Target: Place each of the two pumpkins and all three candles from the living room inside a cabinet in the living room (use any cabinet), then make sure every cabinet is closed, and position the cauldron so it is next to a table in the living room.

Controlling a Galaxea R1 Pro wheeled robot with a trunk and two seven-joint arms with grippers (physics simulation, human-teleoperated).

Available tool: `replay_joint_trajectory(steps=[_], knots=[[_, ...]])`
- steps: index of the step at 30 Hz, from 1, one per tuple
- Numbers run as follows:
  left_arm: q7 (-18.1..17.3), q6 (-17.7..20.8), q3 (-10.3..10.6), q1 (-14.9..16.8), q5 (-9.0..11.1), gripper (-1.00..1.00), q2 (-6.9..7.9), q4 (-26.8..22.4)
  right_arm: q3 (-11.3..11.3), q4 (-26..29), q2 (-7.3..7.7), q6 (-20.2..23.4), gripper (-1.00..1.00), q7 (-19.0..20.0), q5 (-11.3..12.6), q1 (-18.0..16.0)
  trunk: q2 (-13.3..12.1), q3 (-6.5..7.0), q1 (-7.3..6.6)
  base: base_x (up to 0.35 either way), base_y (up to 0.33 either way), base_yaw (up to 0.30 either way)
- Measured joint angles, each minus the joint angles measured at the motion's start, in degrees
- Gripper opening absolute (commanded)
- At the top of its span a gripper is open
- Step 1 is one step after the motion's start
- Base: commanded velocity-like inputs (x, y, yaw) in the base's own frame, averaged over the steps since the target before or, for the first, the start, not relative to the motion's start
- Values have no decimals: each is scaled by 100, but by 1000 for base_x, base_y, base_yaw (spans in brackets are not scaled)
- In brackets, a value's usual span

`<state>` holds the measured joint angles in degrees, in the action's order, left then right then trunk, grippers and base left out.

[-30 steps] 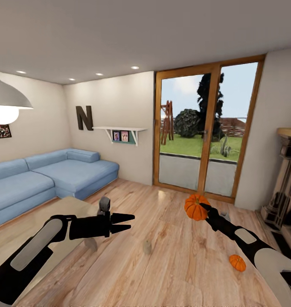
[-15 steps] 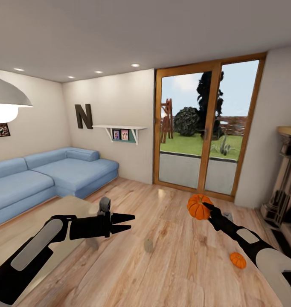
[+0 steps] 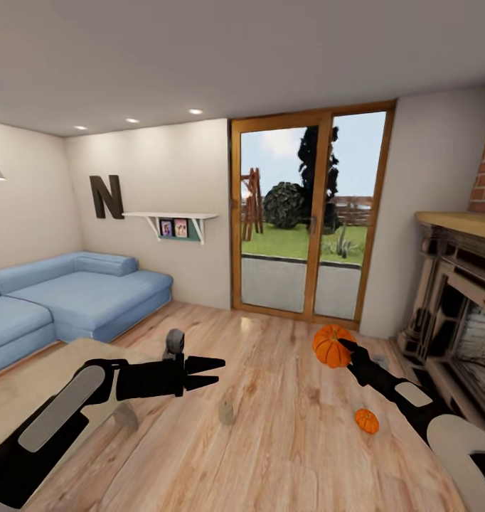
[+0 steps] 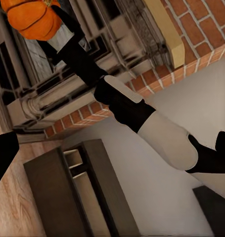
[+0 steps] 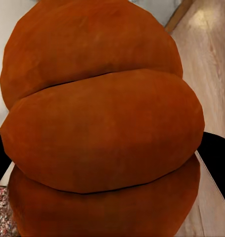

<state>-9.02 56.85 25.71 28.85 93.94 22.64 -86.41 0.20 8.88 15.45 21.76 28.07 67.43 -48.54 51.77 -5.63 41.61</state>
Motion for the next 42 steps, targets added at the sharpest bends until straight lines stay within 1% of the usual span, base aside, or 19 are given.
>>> replay_joint_trajectory(steps=[15, 21, 33, 38, 42], knots=[[-5, 1, -27, 0, 0, 100, 5, -9, 17, -3, 0, -11, -100, -2, -13, 0, 0, 59, 0, 0, 0, -271], [-5, 1, -26, 0, 0, 100, 5, -9, -75, -3, 1, -17, -100, -1, -4, 1, 0, 82, 0, 0, 0, -271], [-5, 1, -31, 0, 0, 100, 6, -9, -88, -3, 1, -23, -100, -1, -7, 1, 0, 129, 0, 0, 3, -271], [-5, 0, -36, 2, -2, 100, 7, -9, -120, 2, 1, -18, -100, 6, 21, 0, 0, 147, -2, 106, 123, -250], [-5, 0, -39, 1, -3, 100, 7, 4, -120, 9, 1, -31, -100, 26, 22, 0, 0, 151, -3, 217, 193, -66]])
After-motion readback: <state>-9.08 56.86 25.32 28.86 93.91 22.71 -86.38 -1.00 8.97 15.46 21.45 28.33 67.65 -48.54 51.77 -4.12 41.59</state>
